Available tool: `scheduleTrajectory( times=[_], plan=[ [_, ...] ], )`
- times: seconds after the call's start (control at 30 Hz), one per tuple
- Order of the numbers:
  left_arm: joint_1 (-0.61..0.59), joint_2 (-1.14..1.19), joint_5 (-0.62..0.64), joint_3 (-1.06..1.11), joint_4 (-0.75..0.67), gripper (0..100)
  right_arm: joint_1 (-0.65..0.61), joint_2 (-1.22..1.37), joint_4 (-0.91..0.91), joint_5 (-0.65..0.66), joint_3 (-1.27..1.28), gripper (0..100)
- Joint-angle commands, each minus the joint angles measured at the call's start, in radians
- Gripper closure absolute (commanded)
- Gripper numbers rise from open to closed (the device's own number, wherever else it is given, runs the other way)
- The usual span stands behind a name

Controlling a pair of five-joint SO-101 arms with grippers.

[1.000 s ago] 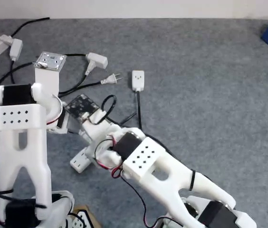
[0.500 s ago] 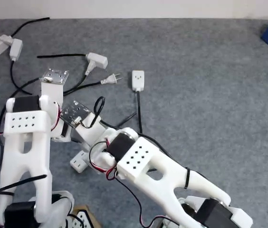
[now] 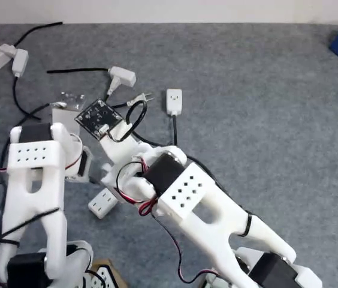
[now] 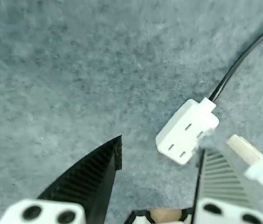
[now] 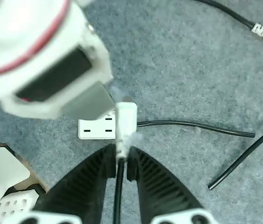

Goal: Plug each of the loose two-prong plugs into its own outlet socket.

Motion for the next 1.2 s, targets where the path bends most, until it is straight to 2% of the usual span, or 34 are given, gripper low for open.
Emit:
scheduleTrajectory(
  times=[0.0, 0.1, 0.17, 0.33, 0.43, 0.5, 0.6, 0.73, 0.87, 1.03, 1.17],
  plan=[
    [0.015, -0.01, 0.003, 0.024, -0.017, 72, 0.007, -0.027, -0.005, -0.006, -0.051, 99.1],
    [-0.021, -0.018, 0.0, 0.018, -0.025, 72, 0.018, -0.025, -0.005, 0.0, -0.05, 99.1],
    [-0.085, -0.018, -0.006, -0.021, -0.025, 72, 0.027, -0.024, -0.001, 0.021, -0.05, 99.1],
    [-0.363, -0.012, -0.066, -0.154, -0.028, 72, 0.082, -0.027, 0.09, 0.107, -0.028, 99.1],
    [-0.512, -0.012, -0.066, -0.182, -0.072, 72, 0.133, -0.013, 0.197, 0.155, -0.137, 99.1],
    [-0.576, -0.01, -0.068, -0.166, -0.095, 72, 0.114, 0.012, 0.285, 0.193, -0.199, 99.1],
    [-0.664, -0.013, -0.112, -0.09, -0.173, 72, 0.091, 0.079, 0.397, 0.227, -0.283, 99.1],
    [-0.782, -0.015, -0.114, 0.033, -0.348, 72, 0.067, 0.203, 0.499, 0.238, -0.417, 99.1],
    [-0.877, -0.013, -0.114, 0.147, -0.511, 72, 0.042, 0.349, 0.544, 0.19, -0.575, 99.1],
    [-0.931, -0.012, -0.115, 0.277, -0.674, 72, 0.001, 0.503, 0.558, 0.115, -0.773, 99.1],
    [-0.941, -0.012, -0.115, 0.357, -0.767, 72, -0.012, 0.621, 0.547, 0.104, -0.835, 99.1]
  ],
)
